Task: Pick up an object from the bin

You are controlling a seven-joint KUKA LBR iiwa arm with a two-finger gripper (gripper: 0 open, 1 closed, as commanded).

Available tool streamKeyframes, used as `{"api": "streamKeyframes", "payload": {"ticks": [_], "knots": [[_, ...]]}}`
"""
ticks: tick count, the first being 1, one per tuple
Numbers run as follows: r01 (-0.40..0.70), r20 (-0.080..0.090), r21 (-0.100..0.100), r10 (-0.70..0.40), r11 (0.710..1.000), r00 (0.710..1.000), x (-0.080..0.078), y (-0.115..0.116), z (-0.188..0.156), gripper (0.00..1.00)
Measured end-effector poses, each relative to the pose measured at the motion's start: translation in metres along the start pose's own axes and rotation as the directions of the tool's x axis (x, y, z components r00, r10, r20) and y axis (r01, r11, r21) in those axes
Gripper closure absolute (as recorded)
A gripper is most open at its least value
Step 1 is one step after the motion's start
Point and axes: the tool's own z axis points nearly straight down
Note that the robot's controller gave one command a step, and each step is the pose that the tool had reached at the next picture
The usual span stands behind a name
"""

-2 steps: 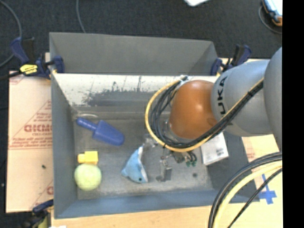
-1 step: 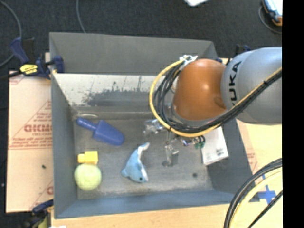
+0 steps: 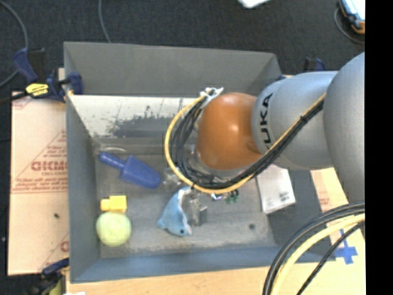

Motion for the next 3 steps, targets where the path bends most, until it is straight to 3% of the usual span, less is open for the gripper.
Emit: {"api": "streamKeyframes", "payload": {"ticks": [1,2,3], "knots": [[0.272,0.005,0.007,-0.272,0.962,0.962,-0.008,-0.009,0.043,0.00],[0.221,0.000,-0.001,-0.221,0.975,0.975,-0.008,0.006,0.041,1.00],[0.221,0.000,-0.001,-0.221,0.975,0.975,-0.008,0.006,0.041,1.00]]}}
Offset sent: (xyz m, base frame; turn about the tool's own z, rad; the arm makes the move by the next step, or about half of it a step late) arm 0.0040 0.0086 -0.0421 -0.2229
